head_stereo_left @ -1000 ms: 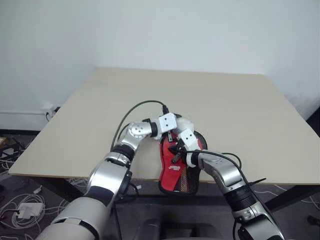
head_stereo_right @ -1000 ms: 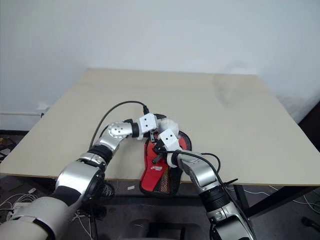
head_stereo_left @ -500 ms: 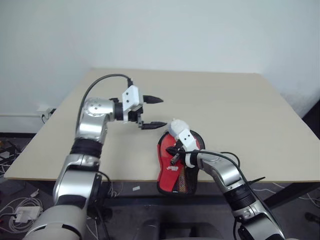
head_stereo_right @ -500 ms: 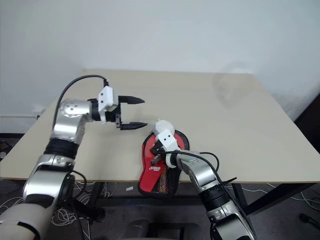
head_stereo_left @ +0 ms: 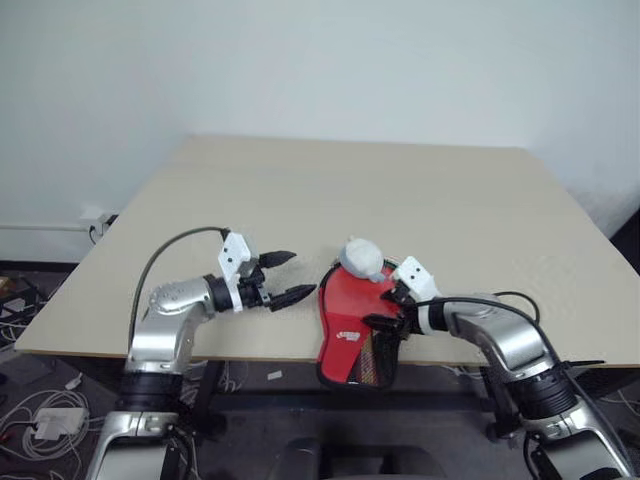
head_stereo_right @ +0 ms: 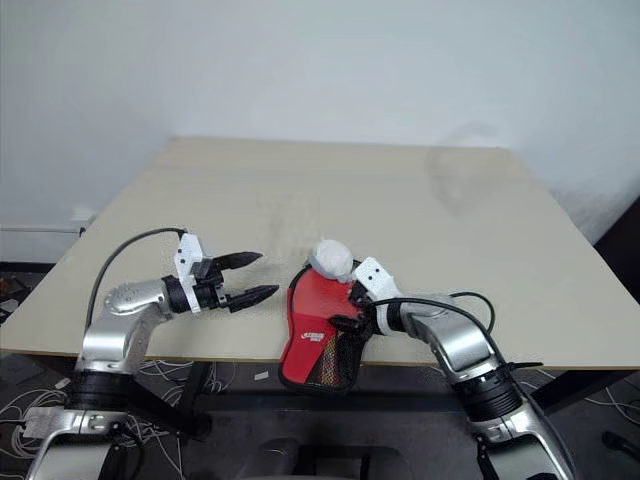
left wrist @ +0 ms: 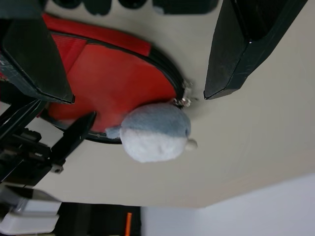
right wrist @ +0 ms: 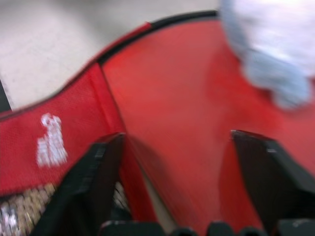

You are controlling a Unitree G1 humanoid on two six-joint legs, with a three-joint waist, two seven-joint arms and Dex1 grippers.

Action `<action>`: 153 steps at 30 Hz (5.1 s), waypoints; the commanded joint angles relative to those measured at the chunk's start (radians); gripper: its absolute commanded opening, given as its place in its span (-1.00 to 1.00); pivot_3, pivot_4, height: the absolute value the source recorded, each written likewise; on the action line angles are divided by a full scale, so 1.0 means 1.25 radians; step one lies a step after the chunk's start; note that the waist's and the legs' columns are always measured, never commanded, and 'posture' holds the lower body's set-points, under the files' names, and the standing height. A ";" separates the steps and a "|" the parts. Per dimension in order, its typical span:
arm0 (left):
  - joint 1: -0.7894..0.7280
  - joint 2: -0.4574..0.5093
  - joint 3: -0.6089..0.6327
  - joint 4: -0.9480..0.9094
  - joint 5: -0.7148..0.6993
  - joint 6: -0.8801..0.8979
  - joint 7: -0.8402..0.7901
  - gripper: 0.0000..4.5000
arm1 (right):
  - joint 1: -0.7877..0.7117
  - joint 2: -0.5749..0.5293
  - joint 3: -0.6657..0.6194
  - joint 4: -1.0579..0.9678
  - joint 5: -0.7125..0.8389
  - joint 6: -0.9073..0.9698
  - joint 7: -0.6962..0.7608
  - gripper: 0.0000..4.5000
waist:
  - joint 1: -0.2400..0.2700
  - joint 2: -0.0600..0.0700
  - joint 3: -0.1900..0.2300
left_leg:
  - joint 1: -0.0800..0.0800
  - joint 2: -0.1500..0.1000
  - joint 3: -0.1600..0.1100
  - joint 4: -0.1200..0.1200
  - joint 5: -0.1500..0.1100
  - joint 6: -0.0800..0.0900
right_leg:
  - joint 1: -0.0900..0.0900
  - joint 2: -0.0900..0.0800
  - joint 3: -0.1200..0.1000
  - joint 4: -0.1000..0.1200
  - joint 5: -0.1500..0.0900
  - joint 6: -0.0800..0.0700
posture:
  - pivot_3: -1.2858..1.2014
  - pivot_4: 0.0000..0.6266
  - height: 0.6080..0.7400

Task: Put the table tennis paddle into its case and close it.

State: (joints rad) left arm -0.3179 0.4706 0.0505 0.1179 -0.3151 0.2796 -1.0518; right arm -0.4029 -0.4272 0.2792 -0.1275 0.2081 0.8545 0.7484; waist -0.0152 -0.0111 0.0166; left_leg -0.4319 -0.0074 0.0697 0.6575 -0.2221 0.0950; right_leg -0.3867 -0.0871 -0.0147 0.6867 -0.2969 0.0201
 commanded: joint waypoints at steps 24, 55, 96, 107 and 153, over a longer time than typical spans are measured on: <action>-0.101 -0.172 -0.173 0.152 0.091 -0.113 0.092 -0.99 | -0.290 0.020 -0.043 0.251 -0.024 -0.149 0.021 1.00 | -0.001 0.001 0.001 | 0.000 0.000 0.001 -0.005 0.000 0.000 | 0.000 0.000 0.001 -0.005 0.000 0.000 | 0.03 -1.00 0.50; -0.243 -0.230 -0.224 0.446 0.158 -0.121 0.015 -1.00 | -0.348 0.130 -0.029 0.501 -0.098 -0.242 0.021 0.57 | -0.005 0.002 0.001 | 0.000 0.000 0.001 -0.005 0.000 0.000 | 0.000 0.000 0.000 -0.005 0.000 0.000 | 0.03 -1.00 0.50; -0.229 -0.214 -0.233 0.445 0.167 -0.069 -0.012 -1.00 | -0.505 0.159 -0.074 0.875 -0.244 -0.502 -0.218 -1.00 | -0.008 0.003 0.000 | 0.000 -0.001 0.002 -0.006 0.003 -0.005 | -0.001 0.001 0.000 -0.004 0.000 0.000 | 0.03 -1.00 0.50; -0.230 -0.215 -0.237 0.446 0.169 -0.067 -0.012 -1.00 | -0.431 0.035 -0.076 0.798 -0.245 -0.481 -0.155 -1.00 | -0.007 0.004 0.000 | 0.000 -0.001 0.001 -0.005 0.003 -0.005 | 0.000 0.000 0.000 -0.004 0.000 0.000 | 0.03 -1.00 0.50; -0.265 -0.228 -0.244 0.484 0.181 -0.074 -0.021 -1.00 | 0.172 -0.505 -0.170 -0.147 0.098 -0.361 0.524 -1.00 | 0.015 0.008 0.000 | 0.000 -0.001 -0.001 0.002 -0.004 0.006 | 0.005 -0.003 -0.001 -0.009 0.000 0.000 | 0.03 -1.00 0.50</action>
State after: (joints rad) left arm -0.6554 0.1793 -0.2389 0.6942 -0.1185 0.1739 -1.0793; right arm -0.2016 -1.0276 0.0982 -0.2649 0.2983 0.4292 1.3601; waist 0.0035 -0.0009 0.0164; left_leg -0.4320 -0.0081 0.0687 0.6601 -0.2266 0.1023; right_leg -0.3801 -0.0904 -0.0160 0.6760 -0.2966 0.0199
